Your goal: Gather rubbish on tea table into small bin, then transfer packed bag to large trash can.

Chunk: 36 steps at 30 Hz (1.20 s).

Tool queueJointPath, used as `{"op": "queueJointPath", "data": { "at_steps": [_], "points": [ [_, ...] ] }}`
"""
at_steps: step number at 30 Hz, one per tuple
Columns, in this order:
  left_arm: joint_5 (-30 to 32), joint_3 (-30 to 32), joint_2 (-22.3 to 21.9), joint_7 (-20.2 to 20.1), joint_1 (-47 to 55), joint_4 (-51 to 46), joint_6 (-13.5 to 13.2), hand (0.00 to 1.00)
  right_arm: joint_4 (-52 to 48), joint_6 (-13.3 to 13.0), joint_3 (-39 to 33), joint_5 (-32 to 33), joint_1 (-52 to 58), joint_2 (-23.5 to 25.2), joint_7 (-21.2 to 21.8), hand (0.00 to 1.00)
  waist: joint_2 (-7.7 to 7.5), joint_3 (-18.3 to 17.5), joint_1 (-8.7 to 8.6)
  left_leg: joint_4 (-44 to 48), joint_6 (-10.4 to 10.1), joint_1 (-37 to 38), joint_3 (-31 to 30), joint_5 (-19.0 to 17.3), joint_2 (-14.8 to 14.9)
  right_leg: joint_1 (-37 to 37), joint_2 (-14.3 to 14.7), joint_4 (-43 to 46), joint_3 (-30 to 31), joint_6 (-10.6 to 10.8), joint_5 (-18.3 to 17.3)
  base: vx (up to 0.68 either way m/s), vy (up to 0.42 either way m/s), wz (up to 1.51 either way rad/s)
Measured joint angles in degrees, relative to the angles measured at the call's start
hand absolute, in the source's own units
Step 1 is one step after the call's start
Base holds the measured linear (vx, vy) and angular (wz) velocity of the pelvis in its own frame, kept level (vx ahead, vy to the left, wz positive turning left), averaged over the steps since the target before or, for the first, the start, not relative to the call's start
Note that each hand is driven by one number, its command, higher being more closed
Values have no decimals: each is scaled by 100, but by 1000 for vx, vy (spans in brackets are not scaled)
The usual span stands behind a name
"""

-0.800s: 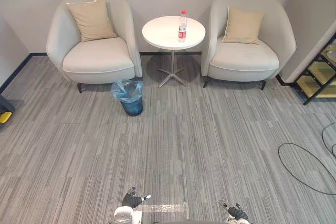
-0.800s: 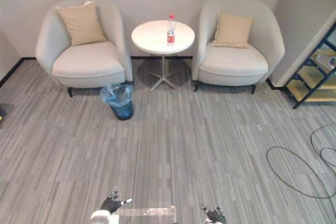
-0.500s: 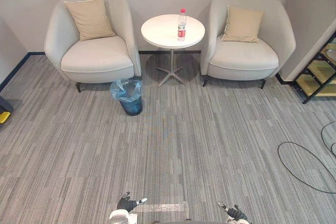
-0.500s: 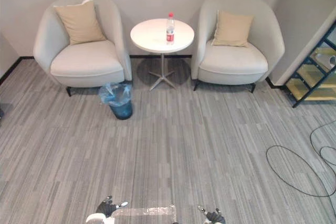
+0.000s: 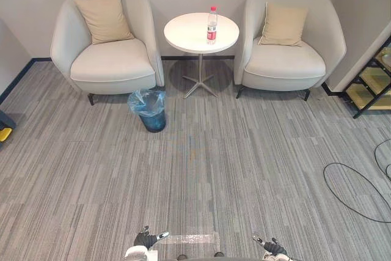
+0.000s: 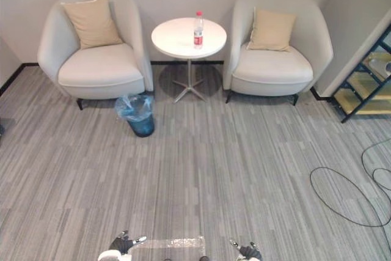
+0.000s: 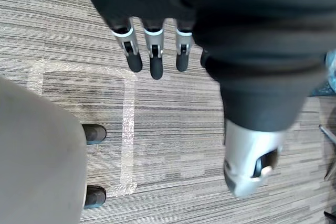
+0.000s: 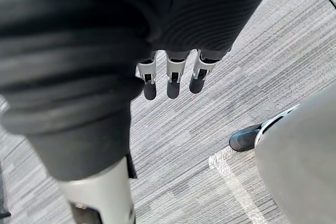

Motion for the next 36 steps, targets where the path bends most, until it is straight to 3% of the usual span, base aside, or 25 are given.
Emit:
{"op": "queueJointPath", "data": {
  "at_steps": [10,13,16,17,19,20,22,24,26,28,29,30,31,33,35,36],
  "points": [
    [2,-97,4,-3,-66,61,27,0,-6,48,-63,12,-6,-4,-24,0,27,32,-13,-16,0,-18,-35,0,-5,2,0,-30,-29,-2,-2,0,0,0],
    [1,-180,-9,-5,-120,53,34,0,-29,45,-164,27,-27,4,-19,0,51,147,-27,41,-30,-17,12,-24,9,-65,1,187,-22,-92,-151,0,0,0],
    [-3,-39,-10,-4,-149,-105,49,0,-204,32,-150,124,3,37,-16,0,-3,290,-6,1063,-168,-454,118,-586,126,-402,-3,1000,13,-201,-656,-36,-62,-7],
    [-3,99,-15,-9,-108,-265,87,0,-352,20,-90,243,51,114,-27,0,-33,374,16,1896,-297,-726,266,-861,234,-446,3,1265,39,-272,-902,15,-83,-4],
    [-12,317,-39,-20,-103,-513,114,0,-504,-17,74,309,148,121,-34,0,-126,440,4,3478,-308,-1370,554,-913,409,-454,-21,1525,89,-376,-1131,41,-113,-13],
    [-11,477,-86,-18,-83,-644,110,0,-529,-24,216,379,152,85,-34,0,-102,458,73,4435,-200,-1812,606,-937,604,-406,29,1663,137,-480,-1270,144,-72,-30],
    [-55,512,-135,-5,-33,-735,110,0,-640,-27,294,477,186,75,-49,0,-62,453,66,5067,-171,-2176,608,-1060,792,-317,27,1875,225,-555,-1473,227,-9,-24],
    [-129,513,-165,13,-46,-814,106,0,-688,-23,356,476,201,71,-43,0,-52,448,78,4974,-226,-2448,646,-1168,874,-193,-16,1877,379,-481,-1528,278,38,-31],
    [-133,508,-170,20,-57,-845,98,0,-688,-17,352,476,181,84,-50,0,-67,448,140,4180,-228,-2637,956,-1151,849,10,-214,1672,518,-394,-1586,417,133,-46],
    [-127,462,-182,36,-85,-828,106,0,-679,-13,350,474,114,82,-52,0,-78,413,166,2814,-209,-2704,1172,-650,532,238,-495,1291,701,-317,-1594,431,184,-56],
    [-143,376,-180,52,-90,-735,88,0,-612,-13,338,469,104,7,-48,0,-48,363,219,2405,-18,-2744,1009,-177,351,315,-567,1138,850,-215,-1649,385,213,-58],
    [-142,371,-176,52,-106,-721,80,0,-569,-11,343,468,75,1,-46,0,-61,335,254,2432,45,-2758,964,-58,307,319,-602,1139,928,-164,-1681,408,222,-57],
    [-126,353,-115,52,-210,-633,84,0,-427,1,347,465,4,48,-44,0,-161,210,274,2520,120,-2782,1106,-244,211,279,-751,1233,1041,-128,-1686,606,266,-37],
    [-120,311,-62,72,-269,-534,110,0,-446,53,334,452,32,166,-30,0,-340,111,277,2508,259,-2536,1312,-420,48,30,-973,1987,1146,85,-1542,786,326,-29],
    [-126,57,-19,81,-266,-490,135,0,-468,50,330,365,64,180,11,0,-375,103,254,2155,430,-1771,1351,-532,-108,-492,-1036,3853,1297,711,-1122,536,229,-20],
    [-128,-23,-36,80,-268,-477,137,0,-511,44,329,296,85,170,19,0,-368,107,245,1989,462,-1470,1304,-557,-154,-754,-1025,4669,1266,840,-1100,450,164,-10]
  ]
}}
